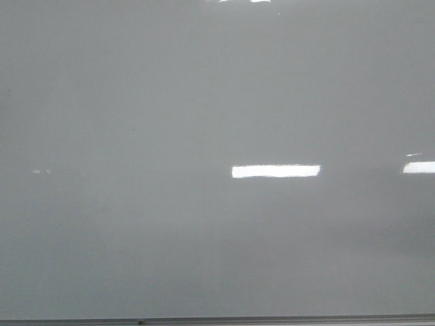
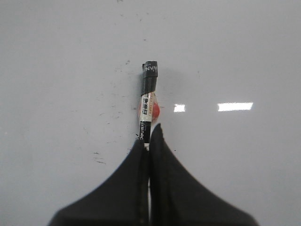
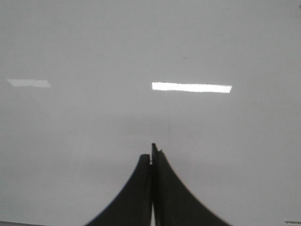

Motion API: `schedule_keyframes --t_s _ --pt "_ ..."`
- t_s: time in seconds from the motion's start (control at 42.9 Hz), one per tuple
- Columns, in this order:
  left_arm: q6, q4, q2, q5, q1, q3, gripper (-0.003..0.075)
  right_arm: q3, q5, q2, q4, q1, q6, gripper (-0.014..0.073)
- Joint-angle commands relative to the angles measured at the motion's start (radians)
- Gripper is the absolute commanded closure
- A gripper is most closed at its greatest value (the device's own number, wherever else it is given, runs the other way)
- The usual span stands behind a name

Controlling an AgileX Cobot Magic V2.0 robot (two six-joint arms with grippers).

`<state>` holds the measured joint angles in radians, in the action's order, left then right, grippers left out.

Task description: Write number 7 on whiteboard

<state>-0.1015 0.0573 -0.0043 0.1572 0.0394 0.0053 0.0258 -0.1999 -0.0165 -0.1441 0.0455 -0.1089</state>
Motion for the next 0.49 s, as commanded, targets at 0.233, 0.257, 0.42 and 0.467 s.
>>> schedule_keyframes --t_s 0.233,0.257,0.42,0.467 --pt "0.009 0.001 -0.014 -0.077 -0.002 0.004 0.0741 -0.003 0.073 -0.012 -0.004 0.001 0.001 0.0653" --pt "0.009 0.001 -0.014 -0.077 -0.002 0.004 0.0741 -0.003 0.073 -0.012 -0.004 0.001 0.001 0.0653" --pt "0.009 0.001 -0.014 -0.081 -0.002 0.004 0.0741 -0.003 0.074 -0.012 -0.004 0.001 0.001 0.0653" --pt "0.009 0.001 -0.014 -0.083 -0.002 0.004 0.0741 -0.003 0.081 -0.012 -0.004 0.001 0.001 0.0653"
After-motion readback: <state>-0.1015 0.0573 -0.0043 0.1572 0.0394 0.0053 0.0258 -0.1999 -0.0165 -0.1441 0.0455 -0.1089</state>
